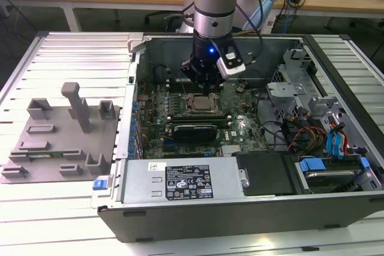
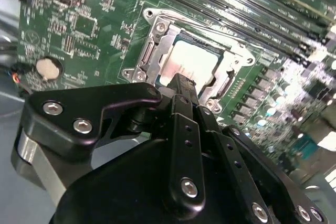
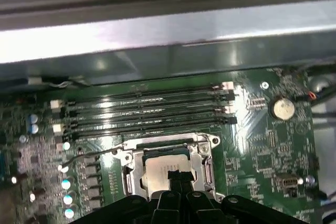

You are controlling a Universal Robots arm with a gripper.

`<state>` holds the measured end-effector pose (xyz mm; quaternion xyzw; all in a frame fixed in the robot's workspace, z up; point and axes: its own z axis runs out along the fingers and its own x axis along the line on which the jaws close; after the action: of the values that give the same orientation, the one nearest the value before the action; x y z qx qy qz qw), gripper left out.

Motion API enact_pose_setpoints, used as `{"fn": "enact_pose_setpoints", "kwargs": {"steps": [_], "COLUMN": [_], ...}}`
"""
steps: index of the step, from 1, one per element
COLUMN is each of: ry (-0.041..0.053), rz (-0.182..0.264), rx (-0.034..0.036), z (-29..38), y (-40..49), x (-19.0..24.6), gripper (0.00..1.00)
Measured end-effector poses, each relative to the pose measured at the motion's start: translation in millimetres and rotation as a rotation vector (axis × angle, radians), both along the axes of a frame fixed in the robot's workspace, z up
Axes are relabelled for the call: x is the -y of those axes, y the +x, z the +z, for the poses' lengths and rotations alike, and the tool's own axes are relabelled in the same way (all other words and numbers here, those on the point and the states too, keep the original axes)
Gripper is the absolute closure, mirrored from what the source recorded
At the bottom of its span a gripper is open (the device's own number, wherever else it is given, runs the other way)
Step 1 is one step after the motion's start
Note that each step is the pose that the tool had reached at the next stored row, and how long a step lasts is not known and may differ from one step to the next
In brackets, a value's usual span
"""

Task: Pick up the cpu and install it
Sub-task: 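Close the cpu cover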

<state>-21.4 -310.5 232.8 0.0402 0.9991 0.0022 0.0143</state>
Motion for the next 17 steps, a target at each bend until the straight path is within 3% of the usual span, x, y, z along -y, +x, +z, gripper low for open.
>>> {"fn": "enact_pose_setpoints", "kwargs": {"steps": [7,9,12,17], "ry": [0.0001,0.0000,-0.0003,-0.0007], "rz": [0.159,0.226,0.228,0.186], "rx": [0.0001,0.0000,0.0000,0.0000], "z": [-1.9,-2.9,-3.4,-5.1], "y": [0.0,0.1,-0.2,-0.2], "x": [0.0,0.2,3.1,6.6], "gripper": [0.89,0.89,0.89,0.89]}}
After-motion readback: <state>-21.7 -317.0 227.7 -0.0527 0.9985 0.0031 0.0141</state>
